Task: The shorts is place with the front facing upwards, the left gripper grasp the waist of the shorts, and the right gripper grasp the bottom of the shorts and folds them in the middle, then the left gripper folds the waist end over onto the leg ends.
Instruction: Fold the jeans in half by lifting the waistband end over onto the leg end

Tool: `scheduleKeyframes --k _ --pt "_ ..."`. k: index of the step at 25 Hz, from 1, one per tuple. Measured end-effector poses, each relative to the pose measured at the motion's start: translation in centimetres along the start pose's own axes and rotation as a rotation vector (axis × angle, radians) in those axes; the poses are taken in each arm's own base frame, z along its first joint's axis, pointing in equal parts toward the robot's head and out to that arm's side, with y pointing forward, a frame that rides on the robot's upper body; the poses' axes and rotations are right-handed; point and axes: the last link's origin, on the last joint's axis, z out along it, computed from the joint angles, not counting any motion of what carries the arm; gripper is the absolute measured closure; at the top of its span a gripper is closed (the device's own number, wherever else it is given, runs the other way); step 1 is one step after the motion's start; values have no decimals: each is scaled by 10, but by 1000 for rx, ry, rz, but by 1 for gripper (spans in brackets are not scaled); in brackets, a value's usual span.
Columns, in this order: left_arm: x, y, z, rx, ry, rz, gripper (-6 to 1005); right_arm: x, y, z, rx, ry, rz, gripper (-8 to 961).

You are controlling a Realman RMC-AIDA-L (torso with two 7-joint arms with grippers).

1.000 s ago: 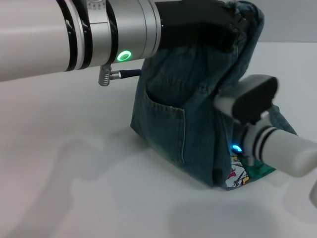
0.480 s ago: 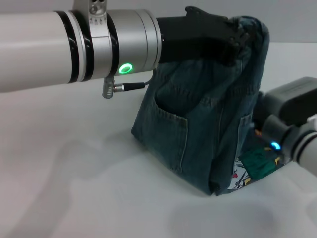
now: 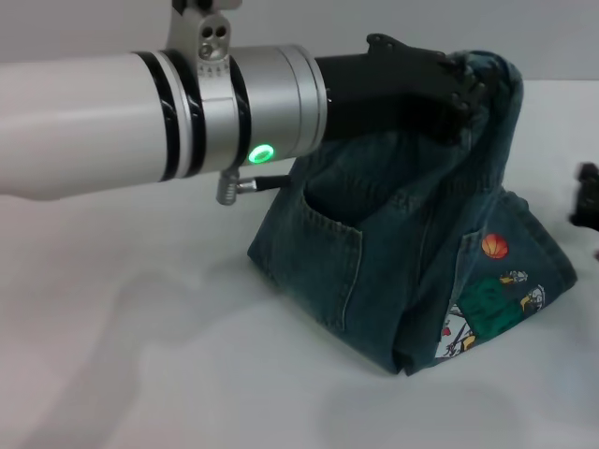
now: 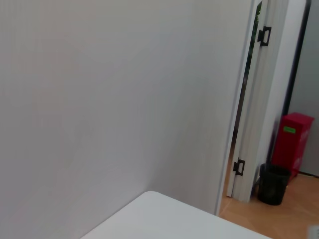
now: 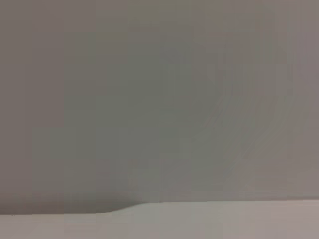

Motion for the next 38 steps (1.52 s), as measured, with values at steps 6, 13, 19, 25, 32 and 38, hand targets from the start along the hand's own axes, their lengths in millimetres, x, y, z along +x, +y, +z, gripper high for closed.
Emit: scheduleKeyframes --k 6,13,19,25,32,38 --pt "-12 7 13 -3 0 8 916 11 -31 -32 102 -25 0 953" --pt "-31 11 34 79 64 68 912 14 -33 -45 104 -45 -2 953" --pt "-37 22 41 71 75 75 909 12 -31 -48 92 -63 -10 953" --pt "-36 31 43 58 88 84 728 11 -34 -54 100 -82 -10 953" --pt "-36 28 43 92 117 90 490 13 -36 -62 101 -88 -19 953" --pt "-38 30 44 93 119 92 208 14 -36 -64 102 -87 -20 953"
